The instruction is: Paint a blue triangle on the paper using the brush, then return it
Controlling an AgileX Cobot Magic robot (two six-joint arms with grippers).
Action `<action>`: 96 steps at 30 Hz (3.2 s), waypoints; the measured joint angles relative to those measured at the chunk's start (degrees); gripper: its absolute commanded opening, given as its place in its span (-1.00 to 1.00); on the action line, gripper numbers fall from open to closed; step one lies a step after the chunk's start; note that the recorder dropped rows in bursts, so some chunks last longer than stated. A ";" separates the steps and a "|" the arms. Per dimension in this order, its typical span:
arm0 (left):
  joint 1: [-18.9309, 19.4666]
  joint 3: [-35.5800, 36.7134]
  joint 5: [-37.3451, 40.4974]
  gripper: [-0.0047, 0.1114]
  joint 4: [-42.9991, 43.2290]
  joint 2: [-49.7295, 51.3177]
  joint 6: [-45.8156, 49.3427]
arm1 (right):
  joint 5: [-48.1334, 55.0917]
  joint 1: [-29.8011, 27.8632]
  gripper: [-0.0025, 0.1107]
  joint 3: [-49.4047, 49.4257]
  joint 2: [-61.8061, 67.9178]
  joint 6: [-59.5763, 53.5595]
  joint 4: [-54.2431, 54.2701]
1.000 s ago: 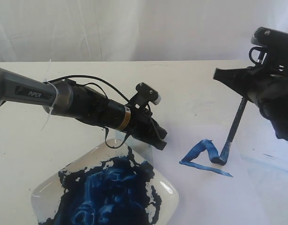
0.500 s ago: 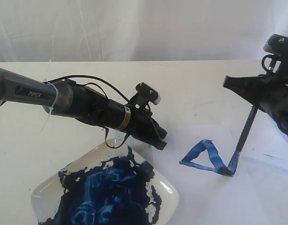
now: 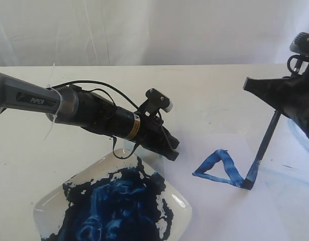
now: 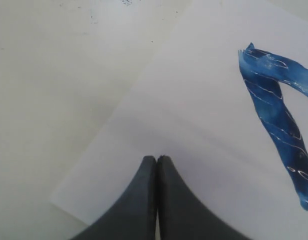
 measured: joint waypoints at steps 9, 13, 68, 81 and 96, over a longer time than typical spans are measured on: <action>0.00 0.00 0.00 -0.92 0.00 0.00 0.00 | -0.96 0.00 -0.96 0.13 -2.43 5.75 -5.17; 0.00 0.00 0.00 -0.92 0.00 0.00 0.00 | -1.08 0.00 -0.96 0.13 -2.58 8.76 -7.66; 14.43 0.00 -14.38 -0.92 0.12 -12.03 -13.23 | 18.88 0.00 -0.96 8.17 -34.38 -0.91 -4.43; 31.83 0.00 -20.63 -0.92 0.12 -34.15 -23.11 | 22.32 0.00 -0.96 8.17 -34.38 -0.91 -4.43; 35.63 21.45 -10.19 -0.92 0.57 -63.75 -10.82 | 37.36 0.00 -0.96 8.17 -34.38 17.46 -4.43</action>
